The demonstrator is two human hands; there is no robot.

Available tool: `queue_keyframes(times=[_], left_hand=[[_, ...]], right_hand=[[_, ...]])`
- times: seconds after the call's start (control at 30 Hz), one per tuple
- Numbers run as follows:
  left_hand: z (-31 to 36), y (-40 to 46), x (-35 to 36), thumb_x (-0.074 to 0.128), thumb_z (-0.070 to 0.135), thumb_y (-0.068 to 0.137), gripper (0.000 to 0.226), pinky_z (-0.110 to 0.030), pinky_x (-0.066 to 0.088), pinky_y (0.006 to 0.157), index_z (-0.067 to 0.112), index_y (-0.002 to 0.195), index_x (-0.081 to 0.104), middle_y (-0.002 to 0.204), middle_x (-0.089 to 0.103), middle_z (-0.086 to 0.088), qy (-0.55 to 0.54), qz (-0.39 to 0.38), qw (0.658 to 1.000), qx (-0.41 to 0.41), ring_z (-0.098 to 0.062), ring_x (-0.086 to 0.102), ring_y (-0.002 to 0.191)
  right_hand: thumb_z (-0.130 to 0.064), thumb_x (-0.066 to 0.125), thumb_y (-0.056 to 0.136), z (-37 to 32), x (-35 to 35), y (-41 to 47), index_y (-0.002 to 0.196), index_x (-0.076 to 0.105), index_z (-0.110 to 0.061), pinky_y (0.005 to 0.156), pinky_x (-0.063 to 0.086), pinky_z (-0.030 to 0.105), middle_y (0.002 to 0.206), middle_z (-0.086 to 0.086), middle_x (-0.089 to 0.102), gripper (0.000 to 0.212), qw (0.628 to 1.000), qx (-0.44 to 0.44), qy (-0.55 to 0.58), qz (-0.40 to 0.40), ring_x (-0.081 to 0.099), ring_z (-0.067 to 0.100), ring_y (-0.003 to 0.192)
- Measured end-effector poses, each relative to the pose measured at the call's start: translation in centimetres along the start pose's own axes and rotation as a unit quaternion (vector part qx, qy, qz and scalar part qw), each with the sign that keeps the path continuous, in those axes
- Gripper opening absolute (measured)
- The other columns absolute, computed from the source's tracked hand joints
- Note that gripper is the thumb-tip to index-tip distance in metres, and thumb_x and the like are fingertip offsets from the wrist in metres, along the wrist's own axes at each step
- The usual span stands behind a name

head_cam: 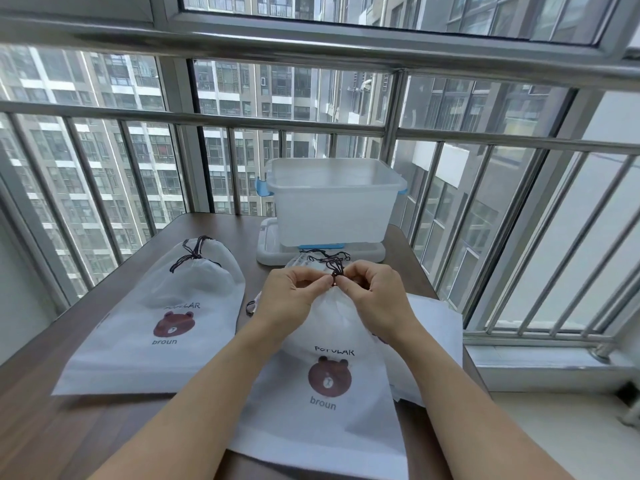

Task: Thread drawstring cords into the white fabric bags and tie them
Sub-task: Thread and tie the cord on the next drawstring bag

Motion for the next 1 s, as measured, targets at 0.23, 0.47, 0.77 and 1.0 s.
queue_keyframes(times=[0.23,0.47,0.77,1.0], left_hand=[[-0.8,-0.1,0.3,0.070,0.015,0.090,0.012,-0.039,0.045,0.105,0.008,0.089,0.078,0.103,0.075,-0.015,-0.143,-0.045,0.982,-0.113,-0.024,0.066,0.106],[-0.4,-0.1,0.4,0.069,0.023,0.085,0.024,-0.032,0.047,0.092,0.004,0.098,0.075,0.097,0.072,-0.014,-0.187,-0.099,0.970,-0.118,-0.021,0.064,0.094],[0.5,-0.4,0.0,0.074,0.002,0.085,0.009,-0.018,0.054,0.083,0.006,0.093,0.075,0.096,0.077,-0.009,-0.022,-0.102,0.995,0.004,-0.011,0.071,0.089],[-0.3,0.1,-0.7,0.080,-0.002,0.077,0.040,-0.040,0.049,0.098,0.011,0.109,0.057,0.100,0.076,-0.013,-0.067,-0.075,0.991,-0.088,-0.022,0.069,0.092]], right_hand=[[-0.013,0.074,0.091,-0.1,0.0,-0.1,0.078,0.072,-0.014,0.054,0.036,0.012,0.061,-0.013,0.061,0.013,0.999,-0.038,0.003,-0.013,0.047,0.001,0.053],[-0.012,0.073,0.092,0.6,0.2,0.2,0.082,0.073,-0.010,0.062,0.041,0.015,0.068,-0.010,0.064,0.011,0.989,0.022,0.135,-0.048,0.052,0.004,0.063],[-0.017,0.066,0.098,1.2,0.6,0.0,0.077,0.070,-0.020,0.062,0.039,0.023,0.070,-0.003,0.058,0.022,0.980,0.056,0.172,-0.079,0.047,0.012,0.068],[-0.014,0.067,0.097,1.2,0.8,0.0,0.077,0.070,-0.020,0.062,0.038,0.017,0.071,-0.005,0.058,0.020,0.991,0.035,0.110,-0.070,0.045,0.006,0.063]])
Point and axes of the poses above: each hand's wrist, its own y-axis towards the middle knuckle, its own x-axis out of the palm, z = x × y, the point moved 3 cm from there along y, towards the middle knuckle
